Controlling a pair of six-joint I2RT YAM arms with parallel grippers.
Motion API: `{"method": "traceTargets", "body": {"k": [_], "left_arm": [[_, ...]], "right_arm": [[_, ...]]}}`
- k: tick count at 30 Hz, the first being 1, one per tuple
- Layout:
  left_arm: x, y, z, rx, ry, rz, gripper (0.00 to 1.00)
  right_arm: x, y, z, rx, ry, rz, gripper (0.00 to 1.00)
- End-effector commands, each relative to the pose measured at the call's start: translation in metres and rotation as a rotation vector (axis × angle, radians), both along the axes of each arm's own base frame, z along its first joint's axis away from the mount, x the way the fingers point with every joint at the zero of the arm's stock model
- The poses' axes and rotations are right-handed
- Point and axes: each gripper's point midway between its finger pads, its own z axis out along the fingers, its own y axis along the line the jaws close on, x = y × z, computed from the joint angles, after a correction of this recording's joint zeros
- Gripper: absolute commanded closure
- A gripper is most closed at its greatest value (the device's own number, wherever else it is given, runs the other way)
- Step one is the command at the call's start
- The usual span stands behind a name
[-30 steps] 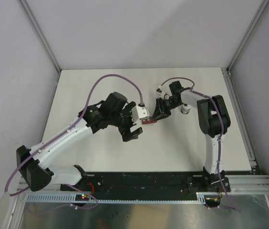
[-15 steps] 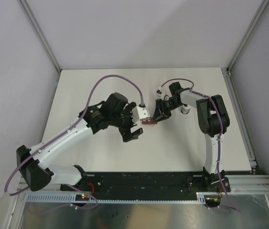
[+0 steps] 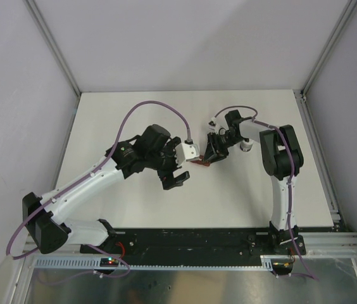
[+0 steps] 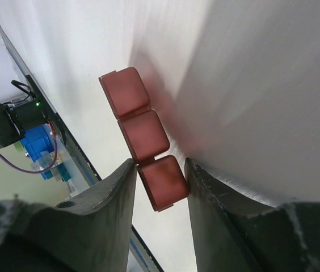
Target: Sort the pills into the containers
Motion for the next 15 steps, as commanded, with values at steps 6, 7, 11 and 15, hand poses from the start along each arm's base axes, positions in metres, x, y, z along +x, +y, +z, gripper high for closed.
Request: {"method": "traceTargets", "body": {"k": [6, 7, 11, 15], "left_arm": [[-0.0008, -0.0036, 0.0054, -0.017, -0.031, -0.024, 0.0], [-0.001, -0.0037, 0.0054, -0.017, -0.031, -0.025, 0.0], [-0.0016, -0.0032, 0.0046, -0.014, -0.032, -0.027, 0.01], [-0.0015, -0.0032, 0.0047, -0.014, -0.034, -0.027, 0.02]], "right_arm": [[0.0097, -0.003, -0.0025, -0.012, -0.03, 0.021, 0.57], [0.009, -0.0022, -0.0018, -0.009, -0.026, 0.024, 0.58], [0.0086, -0.0007, 0.0007, -0.008, -0.021, 0.031, 0.58], [0.0104, -0.0023, 0.0024, -0.01, -0.042, 0.044, 0.57]]}}
